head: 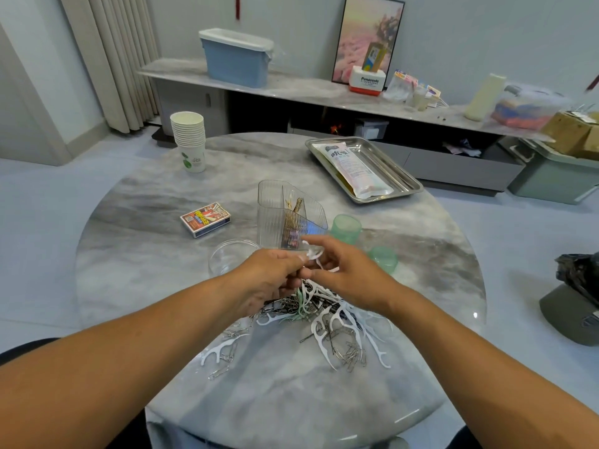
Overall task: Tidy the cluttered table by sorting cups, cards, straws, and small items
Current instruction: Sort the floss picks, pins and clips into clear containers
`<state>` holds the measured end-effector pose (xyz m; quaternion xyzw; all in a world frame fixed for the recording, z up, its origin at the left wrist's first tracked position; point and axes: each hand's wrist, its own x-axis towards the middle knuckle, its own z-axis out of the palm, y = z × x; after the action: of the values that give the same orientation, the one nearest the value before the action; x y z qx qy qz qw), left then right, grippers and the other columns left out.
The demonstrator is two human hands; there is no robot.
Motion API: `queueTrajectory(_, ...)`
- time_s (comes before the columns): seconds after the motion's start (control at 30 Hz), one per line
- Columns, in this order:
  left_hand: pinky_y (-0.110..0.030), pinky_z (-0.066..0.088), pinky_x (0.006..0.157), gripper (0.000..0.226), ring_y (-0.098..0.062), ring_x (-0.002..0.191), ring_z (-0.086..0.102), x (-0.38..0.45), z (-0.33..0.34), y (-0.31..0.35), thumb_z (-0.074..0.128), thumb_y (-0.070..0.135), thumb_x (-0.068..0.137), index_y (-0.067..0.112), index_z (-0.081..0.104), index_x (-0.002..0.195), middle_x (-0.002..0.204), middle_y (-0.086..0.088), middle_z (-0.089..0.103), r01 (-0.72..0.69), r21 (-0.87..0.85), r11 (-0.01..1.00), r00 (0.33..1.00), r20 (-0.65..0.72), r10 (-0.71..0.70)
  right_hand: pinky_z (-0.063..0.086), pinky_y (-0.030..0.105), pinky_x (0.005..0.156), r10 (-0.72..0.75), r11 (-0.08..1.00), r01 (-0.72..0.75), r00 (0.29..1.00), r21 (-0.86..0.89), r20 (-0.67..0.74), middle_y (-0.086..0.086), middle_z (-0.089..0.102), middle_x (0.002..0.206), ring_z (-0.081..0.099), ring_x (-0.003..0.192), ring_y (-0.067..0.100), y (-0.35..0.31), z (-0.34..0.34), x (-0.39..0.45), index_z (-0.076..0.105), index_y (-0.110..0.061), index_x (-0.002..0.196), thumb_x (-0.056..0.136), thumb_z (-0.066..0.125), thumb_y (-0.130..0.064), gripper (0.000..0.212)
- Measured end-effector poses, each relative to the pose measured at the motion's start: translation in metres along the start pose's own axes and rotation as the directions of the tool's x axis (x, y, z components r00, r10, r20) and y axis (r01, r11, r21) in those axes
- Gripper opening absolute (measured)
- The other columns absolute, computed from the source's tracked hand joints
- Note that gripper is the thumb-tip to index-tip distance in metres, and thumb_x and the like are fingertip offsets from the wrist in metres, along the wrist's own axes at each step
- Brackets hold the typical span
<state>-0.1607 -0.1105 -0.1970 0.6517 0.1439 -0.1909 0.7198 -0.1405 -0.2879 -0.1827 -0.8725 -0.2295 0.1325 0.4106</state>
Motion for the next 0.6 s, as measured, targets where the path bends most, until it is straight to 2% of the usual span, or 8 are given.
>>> queueTrajectory(0.1,-0.019,0.045,0.054,0.014,-0.007,0.054,0.054,-0.002,-0.001,0.000,0.064,0.021,0.098,0.012,0.071,0.090,0.067,0.002,0.068,-0.015,0.097,0.995,1.000,0.009,0.014,0.049,0.020,0.096,-0.064,0.982,0.063,0.998,-0.179,0.001,-0.016,0.069,0.122,0.062,0.108,-0.004,0.001,0.003,0.000,0.059,-0.038,0.138,0.098,0.067,-0.032,0.041)
queueTrajectory(0.17,-0.020,0.046,0.056,0.014,-0.007,0.056,0.055,-0.001,-0.003,-0.001,0.066,0.020,0.097,0.013,0.071,0.085,0.069,0.002,0.068,-0.017,0.166,0.986,1.000,-0.022,0.021,0.048,0.022,0.099,-0.072,0.979,0.072,0.997,-0.189,0.005,-0.017,0.069,0.125,0.061,0.112,-0.005,0.001,0.004,0.000,0.064,-0.038,0.134,0.100,0.064,-0.029,0.035)
queueTrajectory(0.3,-0.020,0.046,0.056,0.012,-0.007,0.063,0.055,-0.002,-0.005,0.003,0.069,0.022,0.095,0.014,0.071,0.086,0.071,0.003,0.063,-0.038,0.271,0.962,0.996,-0.070,0.059,0.044,0.025,0.105,-0.102,0.977,0.098,0.995,-0.192,-0.011,-0.011,0.065,0.128,0.056,0.120,0.002,0.005,0.005,0.004,0.067,-0.031,0.131,0.101,0.063,-0.028,0.031)
queueTrajectory(0.4,-0.018,0.045,0.051,0.017,-0.006,0.056,0.053,-0.005,-0.006,0.005,0.068,0.022,0.096,0.013,0.069,0.082,0.064,0.004,0.064,-0.011,0.328,0.945,0.999,-0.042,0.026,0.046,0.021,0.103,-0.045,0.999,0.045,0.997,-0.011,-0.061,-0.011,0.064,0.128,0.057,0.120,-0.001,0.003,0.006,0.006,0.072,-0.024,0.125,0.102,0.060,-0.026,0.026)
queueTrajectory(0.47,-0.019,0.045,0.052,0.014,-0.006,0.054,0.053,-0.006,-0.005,0.003,0.066,0.022,0.097,0.011,0.070,0.088,0.067,0.003,0.067,0.021,0.319,0.948,0.999,-0.031,-0.012,0.047,0.016,0.098,-0.010,0.985,0.036,0.988,0.167,-0.156,-0.014,0.065,0.127,0.059,0.116,-0.006,-0.003,0.003,0.007,0.075,-0.021,0.114,0.103,0.057,-0.023,0.021)
queueTrajectory(0.53,-0.022,0.046,0.054,0.013,-0.007,0.056,0.055,-0.006,-0.003,0.001,0.064,0.021,0.099,0.010,0.070,0.096,0.074,0.001,0.070,0.046,0.276,0.960,0.999,-0.040,-0.036,0.051,0.015,0.090,0.076,0.940,0.034,0.949,0.339,-0.306,-0.017,0.069,0.122,0.062,0.107,-0.008,-0.007,-0.004,0.009,0.076,-0.025,0.110,0.103,0.058,-0.025,0.019)
queueTrajectory(0.6,-0.022,0.048,0.056,0.013,-0.007,0.058,0.058,-0.006,-0.003,0.002,0.060,0.019,0.101,0.009,0.068,0.103,0.079,-0.001,0.073,0.063,0.178,0.982,0.997,-0.048,-0.055,0.054,0.017,0.077,0.231,0.823,0.026,0.898,0.567,-0.376,-0.010,0.074,0.105,0.065,0.088,0.004,-0.008,-0.014,0.012,0.076,-0.020,0.111,0.098,0.065,-0.020,0.017)
